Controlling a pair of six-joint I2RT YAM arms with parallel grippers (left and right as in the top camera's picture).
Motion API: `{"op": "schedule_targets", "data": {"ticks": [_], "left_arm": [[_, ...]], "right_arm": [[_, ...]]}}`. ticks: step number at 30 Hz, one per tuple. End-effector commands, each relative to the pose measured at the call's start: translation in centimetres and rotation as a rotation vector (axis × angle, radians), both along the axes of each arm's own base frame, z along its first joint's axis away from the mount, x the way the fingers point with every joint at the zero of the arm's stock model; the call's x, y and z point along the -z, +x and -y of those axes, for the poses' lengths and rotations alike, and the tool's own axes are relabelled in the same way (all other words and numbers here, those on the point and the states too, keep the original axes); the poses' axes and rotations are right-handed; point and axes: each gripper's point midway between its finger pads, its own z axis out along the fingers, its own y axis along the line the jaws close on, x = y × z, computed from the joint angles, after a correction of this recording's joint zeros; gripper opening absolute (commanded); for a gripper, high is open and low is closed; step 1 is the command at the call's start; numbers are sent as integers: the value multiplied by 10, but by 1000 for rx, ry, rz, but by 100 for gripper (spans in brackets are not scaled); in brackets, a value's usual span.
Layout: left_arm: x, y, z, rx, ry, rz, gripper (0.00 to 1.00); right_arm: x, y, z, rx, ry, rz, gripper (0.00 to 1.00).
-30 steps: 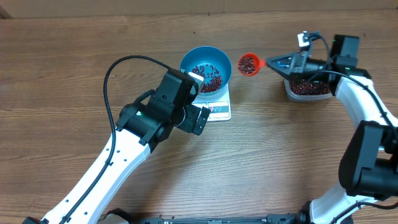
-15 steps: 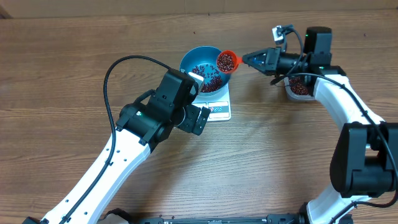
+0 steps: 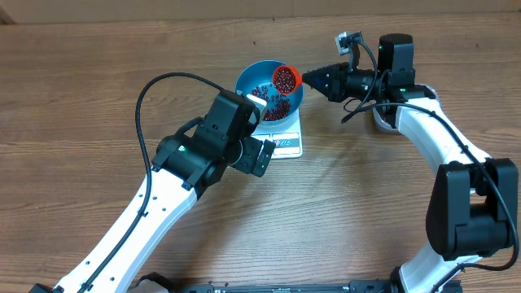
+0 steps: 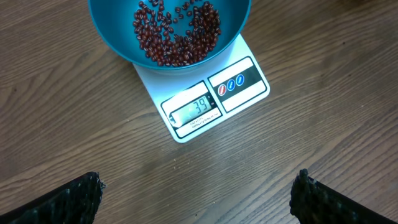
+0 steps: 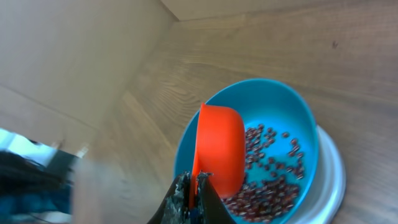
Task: Scoop item into bowl and weigh 150g on scale
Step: 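Carry the filled red scoop over the teal bowl, then tilt the red scoop to pour beans into the teal bowl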
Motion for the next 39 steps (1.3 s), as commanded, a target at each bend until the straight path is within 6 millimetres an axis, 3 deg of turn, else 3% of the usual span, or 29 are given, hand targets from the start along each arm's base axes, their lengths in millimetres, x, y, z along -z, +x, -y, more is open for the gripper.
{"op": "schedule_targets", "data": {"ticks": [1,11,25,39], "left_arm": [[-2,2,3,23,5,7,100],[-2,2,3,23,5,7,100],[-2,2,3,23,5,7,100],[-2,2,3,23,5,7,99]], "right_arm": [[5,0,-1,-64,-80,168,4],[4,0,-2,-153,-170,402,4],[0,-11,-21,-268,-196,574,4],[3,-14,-22,-334,-258,716,4]]}}
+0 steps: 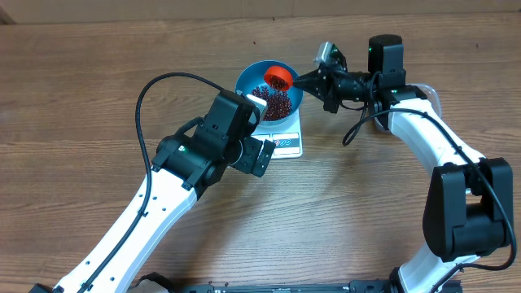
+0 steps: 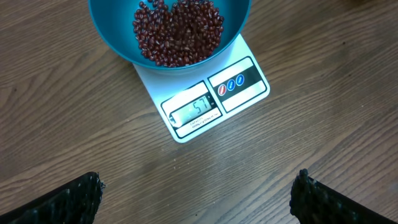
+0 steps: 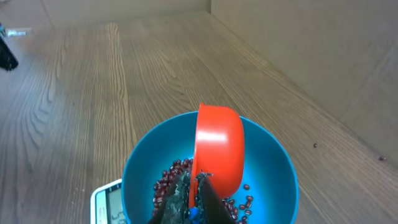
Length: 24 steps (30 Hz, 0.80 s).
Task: Scoop item into bowl and weigh 150g on scale
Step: 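Tilt the red scoop to pour beans into the teal bowl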
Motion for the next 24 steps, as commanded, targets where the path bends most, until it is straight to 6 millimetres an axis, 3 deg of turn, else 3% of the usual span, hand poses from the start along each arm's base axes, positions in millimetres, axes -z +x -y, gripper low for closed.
{"op": "schedule_targets", "data": {"ticks": [1,24], "left_arm": [[-2,2,3,23,6,7,100],[-2,2,3,23,6,7,99]], "right_arm": [[4,-2,0,-45,-29,87,4],[-5,4,-1,-96,-75,305,4]]}}
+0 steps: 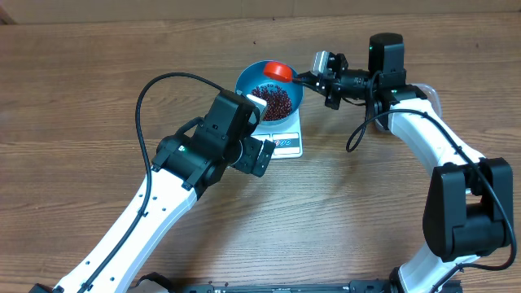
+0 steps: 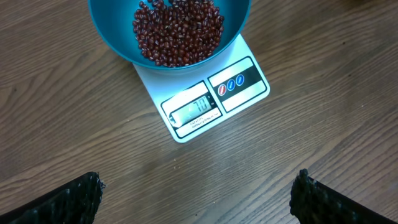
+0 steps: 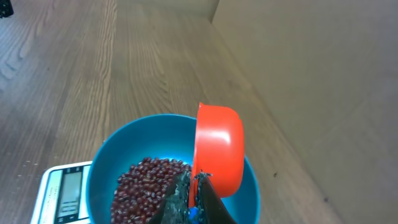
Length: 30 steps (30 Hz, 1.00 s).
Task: Scoop item into bowl and weigh 150g on scale
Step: 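Tilt the red scoop to pour beans into the teal bowl, then move the empty red scoop back to the bean tub with the right gripper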
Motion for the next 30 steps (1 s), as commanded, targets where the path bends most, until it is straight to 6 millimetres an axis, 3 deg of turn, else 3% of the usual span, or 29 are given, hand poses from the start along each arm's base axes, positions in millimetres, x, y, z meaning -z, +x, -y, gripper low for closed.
{"op": "schedule_targets", "data": {"ticks": [1,8,13,24,30], "left_arm": [[-2,2,3,22,6,7,100],[-2,2,3,22,6,7,99],[-2,2,3,22,6,7,100],[-2,2,3,22,6,7,99],[-2,2,3,22,6,7,100]], "right_arm": [[2,-1,-1,-14,1,14,4],[0,0,0,-4,5,2,4],[-16,2,10,61,61,-96,4],[-81,-3,57,268,253,-353,4],[-97,-2,92,416,404,-595,4]]}}
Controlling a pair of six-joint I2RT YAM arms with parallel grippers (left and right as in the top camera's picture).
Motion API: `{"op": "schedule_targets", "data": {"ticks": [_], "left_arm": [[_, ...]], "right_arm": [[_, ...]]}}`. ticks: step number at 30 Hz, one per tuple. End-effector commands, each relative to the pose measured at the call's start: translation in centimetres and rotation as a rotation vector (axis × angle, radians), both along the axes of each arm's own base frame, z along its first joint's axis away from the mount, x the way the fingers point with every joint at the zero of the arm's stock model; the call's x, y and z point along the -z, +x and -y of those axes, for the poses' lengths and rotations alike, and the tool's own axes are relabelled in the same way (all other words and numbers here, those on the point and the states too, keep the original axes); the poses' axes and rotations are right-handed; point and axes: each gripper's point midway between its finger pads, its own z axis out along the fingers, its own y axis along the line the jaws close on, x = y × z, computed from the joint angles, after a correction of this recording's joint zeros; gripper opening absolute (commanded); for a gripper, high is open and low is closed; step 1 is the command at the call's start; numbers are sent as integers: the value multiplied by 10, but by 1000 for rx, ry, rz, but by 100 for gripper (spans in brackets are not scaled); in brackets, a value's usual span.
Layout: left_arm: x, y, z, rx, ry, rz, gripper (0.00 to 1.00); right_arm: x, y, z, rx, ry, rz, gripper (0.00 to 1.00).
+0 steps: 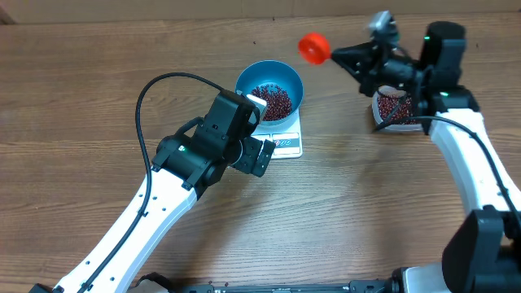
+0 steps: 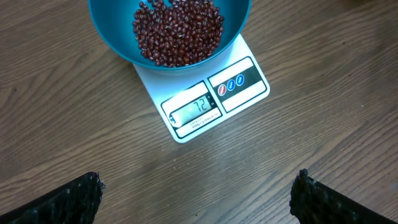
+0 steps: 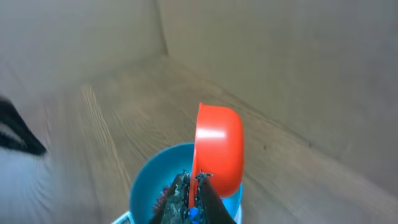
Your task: Scoop item into bowl and weigh 150g on scale
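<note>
A blue bowl (image 1: 269, 89) of red beans (image 2: 178, 31) sits on a white scale (image 2: 211, 99) whose display reads 72. My right gripper (image 1: 340, 54) is shut on the handle of an orange scoop (image 1: 313, 47), which hangs in the air to the right of the bowl and appears again as the scoop (image 3: 217, 149) in the right wrist view. A clear container of beans (image 1: 394, 107) lies under the right arm. My left gripper (image 2: 198, 196) is open above bare wood in front of the scale, holding nothing.
The left arm (image 1: 195, 163) stretches from the front left up to the scale. A tan wall (image 3: 280, 56) bounds the far side of the wooden table (image 1: 98, 98).
My right gripper has moved the orange scoop from over the bowl's far rim to the right and away from the bowl. The scale reading went from 70 to 72. The left arm stayed put.
The scoop was full of beans at the bowl's right rim with the scale at 39. Then it was tipped over the bowl and the reading was 57, later 70. Now the scoop is clear of the bowl and the scale shows 72.
</note>
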Motion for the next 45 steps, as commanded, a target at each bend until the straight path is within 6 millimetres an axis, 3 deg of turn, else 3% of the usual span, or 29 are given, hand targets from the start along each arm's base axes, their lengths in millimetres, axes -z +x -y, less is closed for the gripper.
{"op": "schedule_targets", "data": {"ticks": [1,7,13,19,25,31,36,45], "left_arm": [[-2,2,3,23,6,8,100],[-2,2,3,23,6,8,100],[-2,2,3,23,6,8,100],[-2,2,3,23,6,8,100],[-2,2,3,23,6,8,100],[-2,2,3,23,6,8,100],[-2,2,3,23,6,8,100],[-2,2,3,23,6,8,100]], "right_arm": [[-10,1,23,104,141,-192,4],[3,7,73,269,228,-366,4],[48,7,128,547,176,-546,4],[78,1,157,743,76,-634,4],[93,-7,171,829,9,-683,4],[95,-16,177,873,-33,-726,4],[90,-26,189,948,-88,-748,4],[67,-36,189,965,-85,-698,4]]}}
